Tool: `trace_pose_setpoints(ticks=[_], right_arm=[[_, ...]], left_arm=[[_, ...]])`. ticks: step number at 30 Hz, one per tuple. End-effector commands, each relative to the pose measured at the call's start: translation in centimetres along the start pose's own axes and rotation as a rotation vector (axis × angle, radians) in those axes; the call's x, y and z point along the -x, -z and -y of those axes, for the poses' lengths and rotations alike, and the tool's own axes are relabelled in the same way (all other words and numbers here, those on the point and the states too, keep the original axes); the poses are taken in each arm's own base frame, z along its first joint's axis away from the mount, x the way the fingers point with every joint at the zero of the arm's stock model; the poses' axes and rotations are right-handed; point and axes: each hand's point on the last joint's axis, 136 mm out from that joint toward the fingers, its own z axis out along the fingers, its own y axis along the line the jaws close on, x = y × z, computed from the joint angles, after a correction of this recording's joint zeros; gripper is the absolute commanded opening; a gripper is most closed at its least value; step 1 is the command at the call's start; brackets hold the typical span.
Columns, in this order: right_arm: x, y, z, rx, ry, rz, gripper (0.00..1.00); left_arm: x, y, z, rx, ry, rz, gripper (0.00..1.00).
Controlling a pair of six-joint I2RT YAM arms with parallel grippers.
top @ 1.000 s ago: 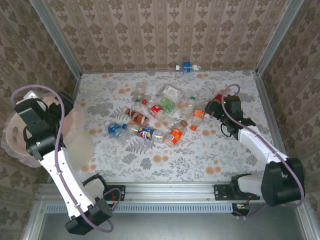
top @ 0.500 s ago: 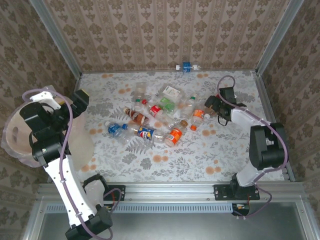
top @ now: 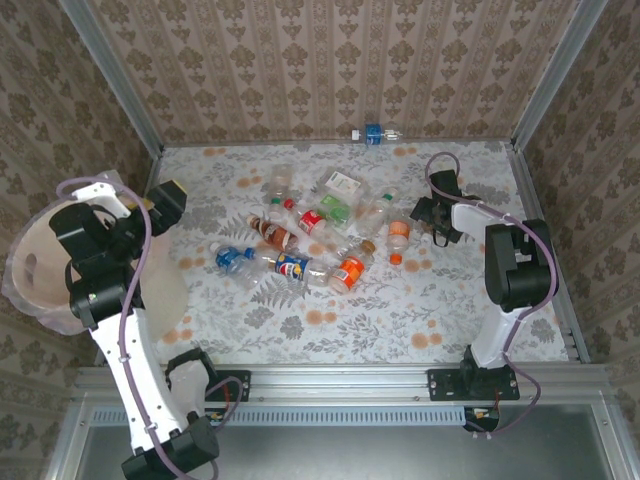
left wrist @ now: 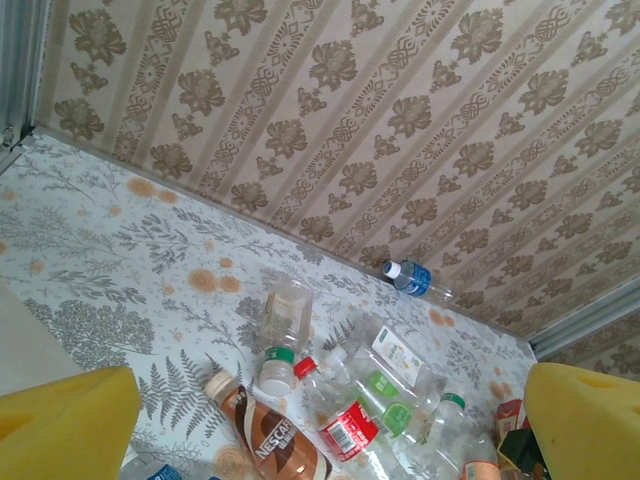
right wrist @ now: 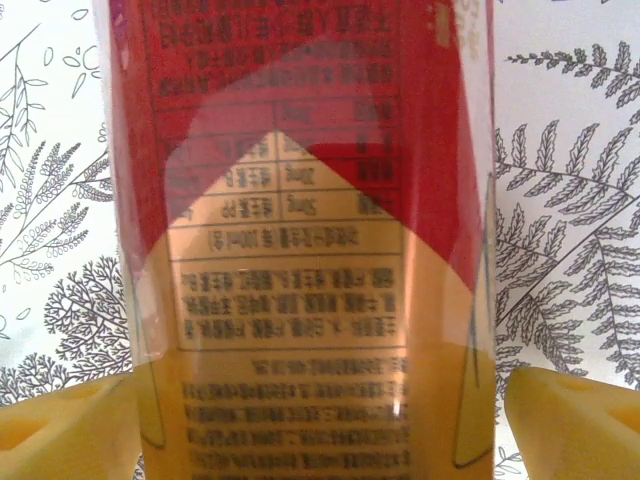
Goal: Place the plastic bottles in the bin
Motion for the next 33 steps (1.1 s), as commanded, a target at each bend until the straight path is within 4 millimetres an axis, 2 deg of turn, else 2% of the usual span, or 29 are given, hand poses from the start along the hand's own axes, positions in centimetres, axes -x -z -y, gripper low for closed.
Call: trace_pose_setpoints(ticks=[1, 10, 17, 23, 29, 33], right_arm=[[-0.3, -0.4, 0.9, -0.039, 0.052, -0.018, 0.9], [-0.4, -0.4, 1.4, -0.053, 0.057, -0.006, 0.78], [-0.5, 1.7, 1.0, 0.063, 0.061, 0.084, 0.64], [-0.2, 4.7, 0.8, 0.157, 0.072, 0.182, 0.54], [-0.2, 7.9, 0.8, 0.225, 0.11, 0.242, 0.52], [-0.5, 11.2, -0.6, 0.341, 0.174, 0.294, 0.51]], left_arm=[[0.1, -0.2, 0.7, -0.031, -0.011, 0.004, 1.0], [-0.7, -0.8, 0.9, -0.025, -0.013, -0.023, 1.0], [-2.7, -2.2, 1.4, -0.041, 0.081, -0.081, 1.0], [-4.8, -3.9, 4.6, -0.101, 0.033, -0.162, 1.0], [-5.8, -5.6, 7.6, -0.182, 0.0, -0.191, 1.0], [-6.5, -6.8, 9.8, -0.22, -0.042, -0.204, 1.0]])
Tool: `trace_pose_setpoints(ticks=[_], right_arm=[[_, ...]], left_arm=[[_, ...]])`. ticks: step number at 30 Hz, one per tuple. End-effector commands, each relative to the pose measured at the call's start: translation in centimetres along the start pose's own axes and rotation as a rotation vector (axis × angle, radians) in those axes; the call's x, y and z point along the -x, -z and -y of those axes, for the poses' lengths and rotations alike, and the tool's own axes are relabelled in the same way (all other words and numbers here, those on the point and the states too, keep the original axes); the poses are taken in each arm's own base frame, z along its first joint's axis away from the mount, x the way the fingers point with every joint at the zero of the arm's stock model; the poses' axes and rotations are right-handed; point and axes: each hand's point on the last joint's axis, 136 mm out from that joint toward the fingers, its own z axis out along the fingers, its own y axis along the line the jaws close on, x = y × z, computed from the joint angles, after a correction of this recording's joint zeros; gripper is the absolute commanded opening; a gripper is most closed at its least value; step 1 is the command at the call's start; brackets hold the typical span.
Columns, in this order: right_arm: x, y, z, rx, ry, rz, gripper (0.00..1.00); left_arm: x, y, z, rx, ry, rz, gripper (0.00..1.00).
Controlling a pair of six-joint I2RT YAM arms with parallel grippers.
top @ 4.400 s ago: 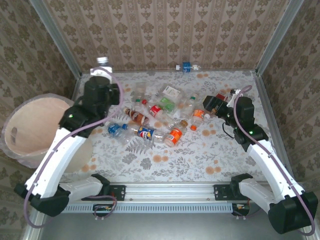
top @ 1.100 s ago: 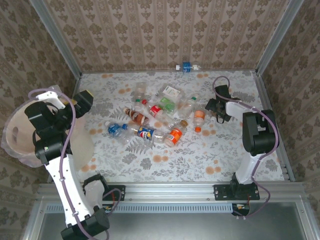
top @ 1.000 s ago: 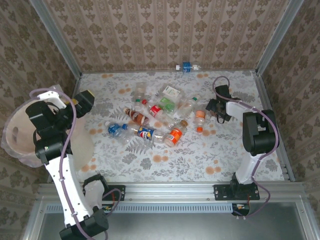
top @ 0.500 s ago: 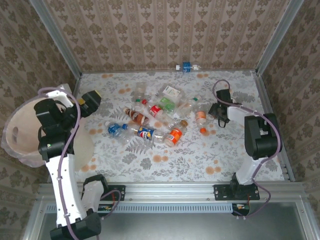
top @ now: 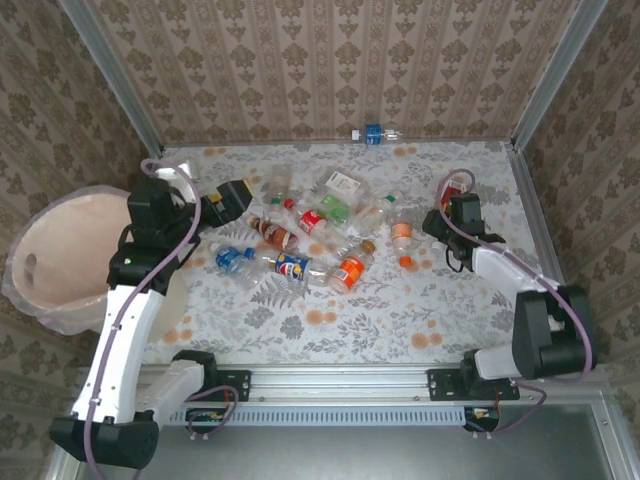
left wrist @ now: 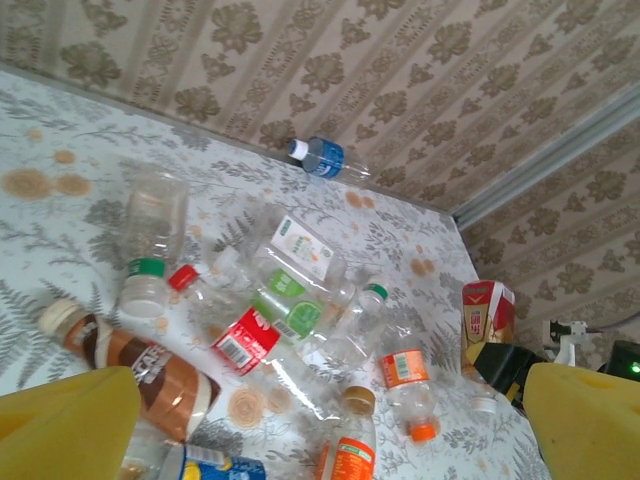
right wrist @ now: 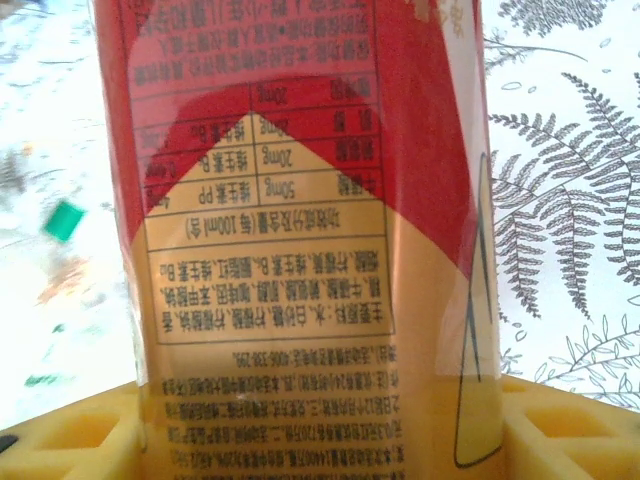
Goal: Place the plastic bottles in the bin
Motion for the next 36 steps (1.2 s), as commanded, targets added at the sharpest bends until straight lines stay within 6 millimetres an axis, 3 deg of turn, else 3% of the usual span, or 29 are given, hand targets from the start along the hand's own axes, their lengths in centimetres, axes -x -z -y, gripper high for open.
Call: trace_pose_setpoints(ticks=[1, 8, 15, 26, 30, 33, 36], right_arm=[[1.2, 2.6, -2.6, 0.137, 0.072, 0.068, 0.51], [1.2, 7.8, -7.6, 0.413, 0.119, 0.142, 0.5], [0.3, 12.1, -12.2, 0.688, 0.134, 0.168, 0.5], [-1.0, 14.5, -15.8, 0.837, 0.156, 0.182, 0.51], [-1.8, 15.1, -17.1, 0.878, 0.179, 0.171, 0.51], [-2.4, 15.4, -17.7, 0.9, 0.19, 0.164, 0.51], [-3.1, 15.5, -18.3, 0.91, 0.203, 0.144, 0.51]], left_arm=[[2.1, -0.5, 2.5, -0.028, -0.064, 0.069, 1.0], [0.1, -5.3, 6.8, -0.108, -0.222, -0.042, 1.0], [-4.4, -10.5, 11.4, -0.286, -0.218, -0.174, 1.0], [-9.7, -13.8, 19.2, -0.603, -0.242, -0.223, 1.0], [-11.7, -15.8, 19.6, -0.534, -0.264, -0.267, 1.0], [-12.9, -17.5, 17.8, -0.414, -0.247, -0.311, 1.0], [-13.1, -17.6, 18.3, -0.446, -0.234, -0.289, 1.0]])
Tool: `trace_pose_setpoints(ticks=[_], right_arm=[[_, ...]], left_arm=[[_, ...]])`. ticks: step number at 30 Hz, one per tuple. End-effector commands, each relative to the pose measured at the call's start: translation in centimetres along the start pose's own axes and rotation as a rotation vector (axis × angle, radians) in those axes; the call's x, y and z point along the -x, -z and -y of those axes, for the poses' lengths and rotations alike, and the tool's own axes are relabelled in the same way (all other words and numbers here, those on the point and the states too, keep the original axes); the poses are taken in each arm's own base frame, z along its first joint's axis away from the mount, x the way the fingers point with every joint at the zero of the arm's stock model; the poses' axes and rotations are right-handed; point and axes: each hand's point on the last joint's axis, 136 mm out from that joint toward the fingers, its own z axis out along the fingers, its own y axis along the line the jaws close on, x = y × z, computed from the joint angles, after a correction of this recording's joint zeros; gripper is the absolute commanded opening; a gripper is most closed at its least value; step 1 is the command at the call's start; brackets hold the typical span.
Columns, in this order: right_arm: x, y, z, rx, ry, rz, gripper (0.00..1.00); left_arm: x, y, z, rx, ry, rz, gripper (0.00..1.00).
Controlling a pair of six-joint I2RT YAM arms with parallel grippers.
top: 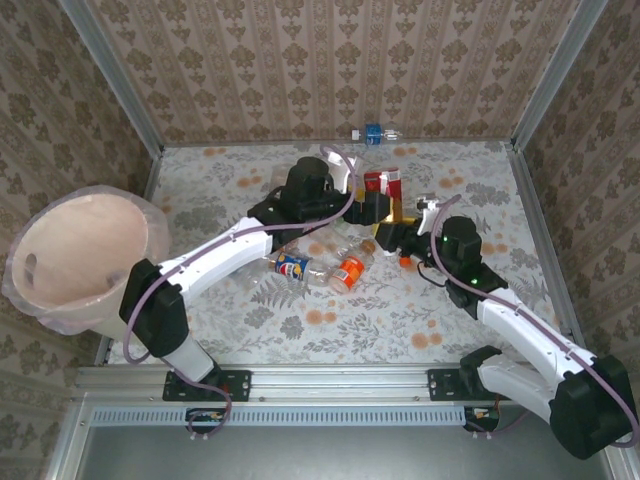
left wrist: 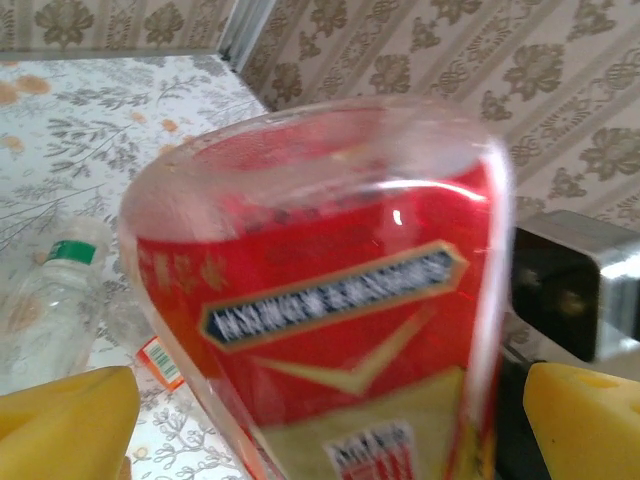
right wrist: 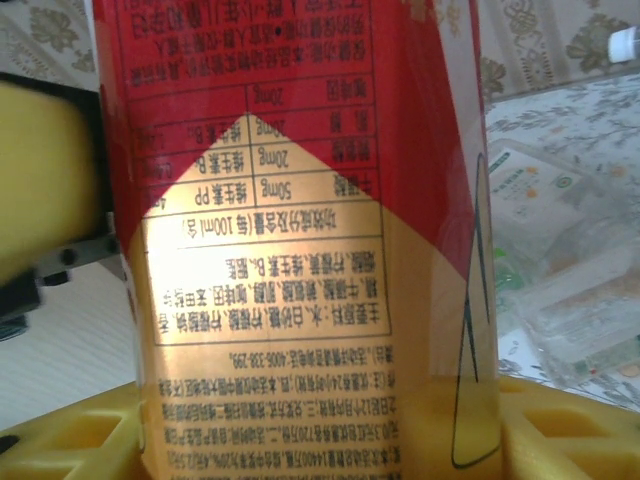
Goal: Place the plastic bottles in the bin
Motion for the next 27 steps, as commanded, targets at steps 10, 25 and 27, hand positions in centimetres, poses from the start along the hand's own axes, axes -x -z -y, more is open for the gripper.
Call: trace_pose_setpoints(ticks=[10, 25, 27], right_arm=[[-0.4, -1.2, -2.6, 0.086, 0.054, -0.05, 0.51], [0.5, -1.4, -4.1, 0.164, 0.134, 0.0, 0.67], [0.6, -1.0, -4.5, 0.178, 0.14, 0.004, 0.82]], left_arm=[[1.2, -0.7, -1.3, 0.071, 0.025, 0.068, 1.0], [0.7, -1.3, -0.8, -0.008, 0.056, 0.043, 0.6], [0.9, -1.0, -1.2, -0.005, 0.051, 0.057, 0.59]])
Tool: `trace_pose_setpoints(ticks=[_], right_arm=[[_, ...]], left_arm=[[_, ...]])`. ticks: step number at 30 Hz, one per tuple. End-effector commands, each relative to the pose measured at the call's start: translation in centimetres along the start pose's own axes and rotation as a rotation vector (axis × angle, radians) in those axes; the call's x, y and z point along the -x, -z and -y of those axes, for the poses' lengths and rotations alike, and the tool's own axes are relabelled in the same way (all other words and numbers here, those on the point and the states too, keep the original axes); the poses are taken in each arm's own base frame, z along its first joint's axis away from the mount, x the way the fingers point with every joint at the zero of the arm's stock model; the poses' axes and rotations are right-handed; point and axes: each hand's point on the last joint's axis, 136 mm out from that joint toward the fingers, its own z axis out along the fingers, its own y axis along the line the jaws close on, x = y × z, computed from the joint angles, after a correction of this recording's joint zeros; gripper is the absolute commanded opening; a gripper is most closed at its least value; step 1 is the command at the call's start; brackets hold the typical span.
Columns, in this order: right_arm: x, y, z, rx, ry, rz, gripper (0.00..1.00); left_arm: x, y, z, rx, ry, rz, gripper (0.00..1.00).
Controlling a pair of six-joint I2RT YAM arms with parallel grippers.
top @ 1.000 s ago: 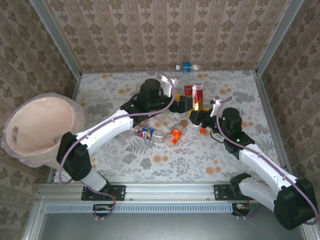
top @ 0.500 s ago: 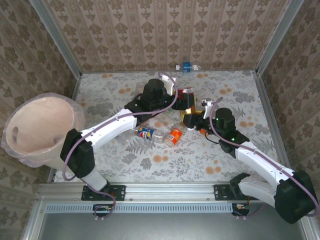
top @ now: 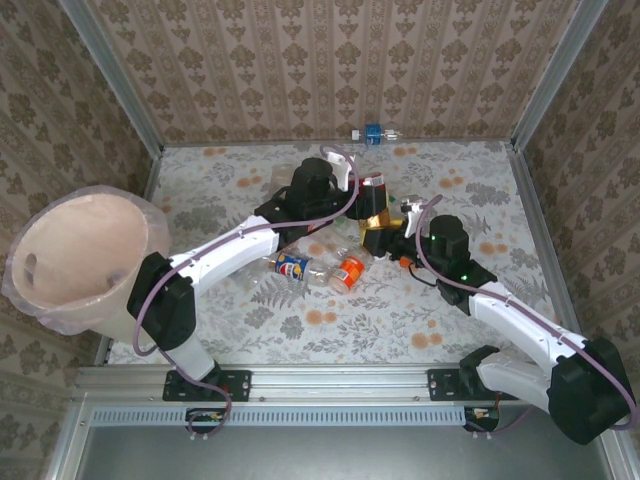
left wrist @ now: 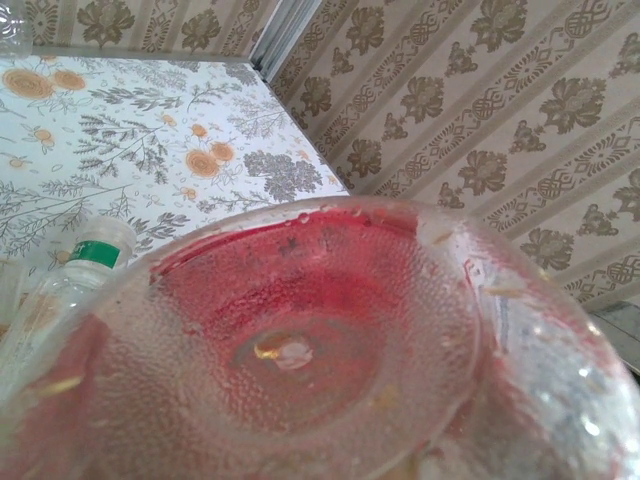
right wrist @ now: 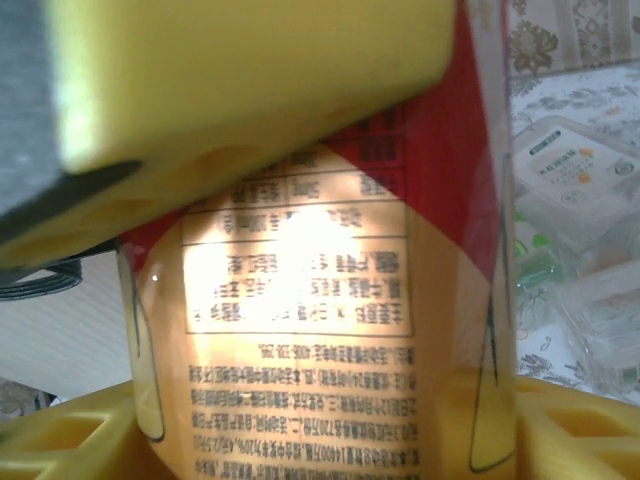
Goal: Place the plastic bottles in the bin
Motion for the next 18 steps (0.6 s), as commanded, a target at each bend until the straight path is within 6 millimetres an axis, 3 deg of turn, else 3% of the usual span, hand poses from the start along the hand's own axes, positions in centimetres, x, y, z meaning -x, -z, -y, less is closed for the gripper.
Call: trace_pose_setpoints(ticks=[1, 3, 11, 18], right_arm=[[2.6, 0.9, -3.4, 0.122, 0.088, 0.074, 0.9], [2.8, 1.9, -3.5, 0.108, 0.115, 0.089, 0.99], [3.5, 5.3, -0.6, -0.095, 0.087, 0.213, 1.0], [3.6, 6.8, 2.9, -0.279, 0.037, 0.294, 1.0]], left_arm=[[0.8, 0.6, 0.3, -0.031, -0.018, 0.03, 0.59], [1.5, 1.1, -0.6, 0.004, -0.024, 0.051, 0.59], [4.5, 4.7, -3.4, 0.205, -0.099, 0.149, 0.59], [7.1, 10.7, -4.6, 0.428, -0.218, 0.203, 0.59]])
